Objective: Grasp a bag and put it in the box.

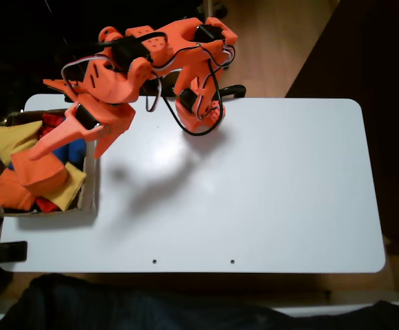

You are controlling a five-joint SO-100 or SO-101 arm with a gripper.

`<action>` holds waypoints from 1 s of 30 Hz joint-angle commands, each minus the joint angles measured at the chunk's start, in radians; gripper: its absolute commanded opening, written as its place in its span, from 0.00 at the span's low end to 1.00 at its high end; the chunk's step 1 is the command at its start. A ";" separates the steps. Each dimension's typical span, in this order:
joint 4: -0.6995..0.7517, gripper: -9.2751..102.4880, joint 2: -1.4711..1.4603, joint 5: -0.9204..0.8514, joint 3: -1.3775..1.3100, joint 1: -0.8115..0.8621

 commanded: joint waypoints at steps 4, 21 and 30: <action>0.005 0.89 0.123 0.041 0.044 -0.089; -0.006 0.89 0.354 0.140 0.143 -0.379; -0.029 0.72 0.486 0.163 0.210 -0.537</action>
